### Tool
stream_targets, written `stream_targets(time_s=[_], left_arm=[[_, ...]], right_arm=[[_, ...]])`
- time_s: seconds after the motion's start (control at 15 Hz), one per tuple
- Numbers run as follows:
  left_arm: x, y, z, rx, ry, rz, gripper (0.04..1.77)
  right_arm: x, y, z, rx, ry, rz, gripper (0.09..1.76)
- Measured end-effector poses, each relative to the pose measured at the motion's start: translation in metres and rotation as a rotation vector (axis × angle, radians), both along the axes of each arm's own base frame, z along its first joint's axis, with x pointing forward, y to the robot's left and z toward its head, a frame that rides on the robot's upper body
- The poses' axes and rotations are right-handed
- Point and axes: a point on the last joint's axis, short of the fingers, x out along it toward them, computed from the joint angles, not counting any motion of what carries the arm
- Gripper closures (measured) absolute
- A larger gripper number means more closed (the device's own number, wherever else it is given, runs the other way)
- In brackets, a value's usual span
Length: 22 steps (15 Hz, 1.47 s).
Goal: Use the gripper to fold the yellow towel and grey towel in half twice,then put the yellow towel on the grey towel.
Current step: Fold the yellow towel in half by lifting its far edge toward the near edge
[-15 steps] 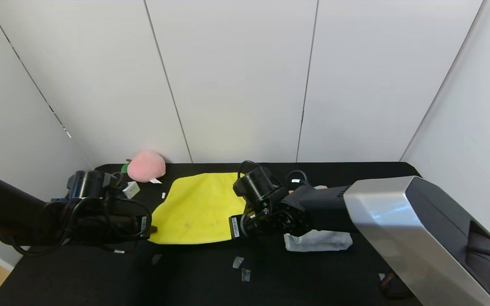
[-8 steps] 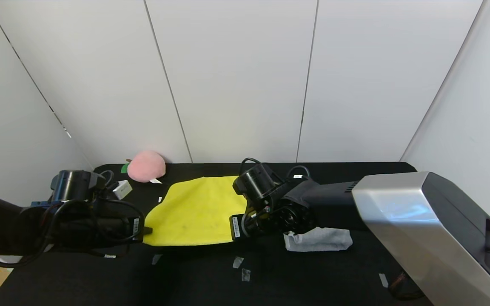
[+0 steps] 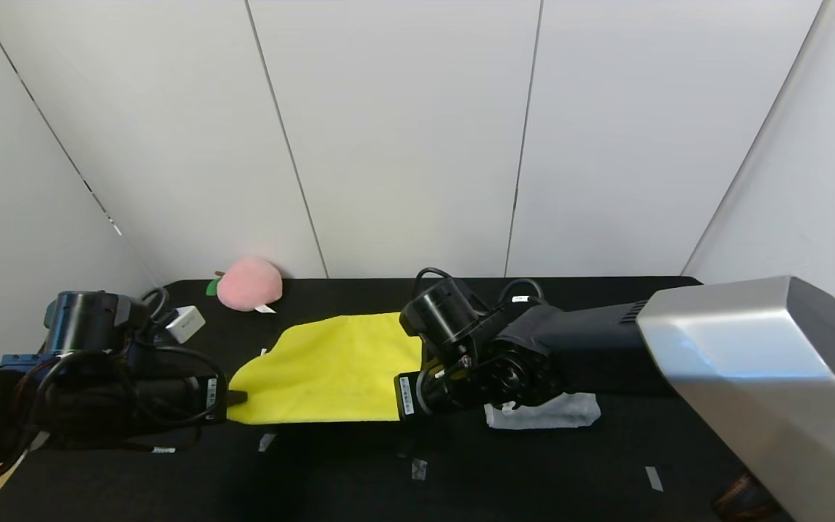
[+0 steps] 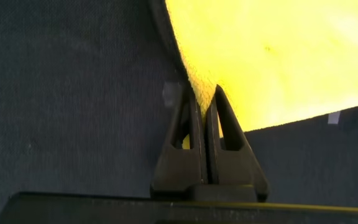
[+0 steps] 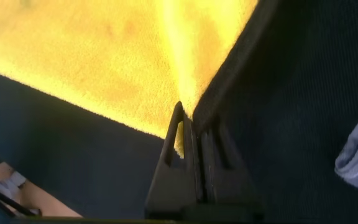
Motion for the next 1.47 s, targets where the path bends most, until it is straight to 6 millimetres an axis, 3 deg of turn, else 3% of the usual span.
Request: stream_targets(time_s=[0.87, 1.2, 1.47], left_arm=[[-0.049, -0.008, 0.011, -0.001, -0.034, -0.024, 1.69], [-0.048, -0.008, 0.011, 0.003, -0.038, -0.025, 1.69], [-0.038, -0.007, 0.0, 0.007, 0.01, -0.017, 1.69]], right_arm=[[-0.029, -0.009, 0.016, 0.008, 0.041, -0.009, 1.71], [-0.03, -0.006, 0.012, 0.009, 0.043, -0.003, 1.71], [-0.017, -0.008, 0.007, 0.017, 0.044, -0.027, 1.71]])
